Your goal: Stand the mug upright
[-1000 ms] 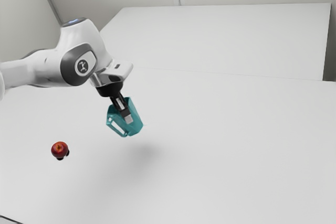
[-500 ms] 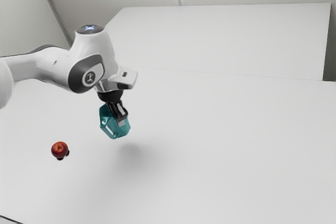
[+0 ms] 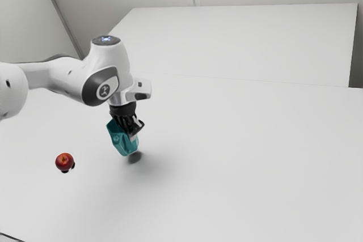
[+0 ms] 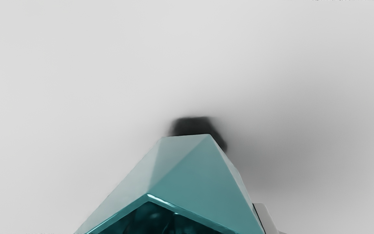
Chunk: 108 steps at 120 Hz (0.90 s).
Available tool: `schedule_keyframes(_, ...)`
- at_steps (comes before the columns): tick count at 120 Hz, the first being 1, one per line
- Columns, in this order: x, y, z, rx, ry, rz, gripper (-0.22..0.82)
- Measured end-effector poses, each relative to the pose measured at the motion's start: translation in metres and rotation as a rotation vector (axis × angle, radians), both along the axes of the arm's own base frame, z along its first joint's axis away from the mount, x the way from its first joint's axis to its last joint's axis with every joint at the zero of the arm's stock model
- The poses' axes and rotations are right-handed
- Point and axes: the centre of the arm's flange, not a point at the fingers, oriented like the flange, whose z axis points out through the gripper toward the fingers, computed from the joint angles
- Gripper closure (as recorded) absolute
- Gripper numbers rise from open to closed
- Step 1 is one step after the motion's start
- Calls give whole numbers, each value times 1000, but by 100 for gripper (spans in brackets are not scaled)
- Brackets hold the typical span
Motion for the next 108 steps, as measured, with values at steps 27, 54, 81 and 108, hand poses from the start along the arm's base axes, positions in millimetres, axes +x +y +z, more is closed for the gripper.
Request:
schedule_keyframes(27, 4, -1, -15, 6, 5, 70, 79)
schedule_keyframes(54, 7, -4, -29, 14, 19, 115, 79)
schedule_keyframes(81, 10, -8, -40, 18, 21, 142, 79)
schedule_keyframes(108, 13, -9, -47, 17, 12, 162, 79)
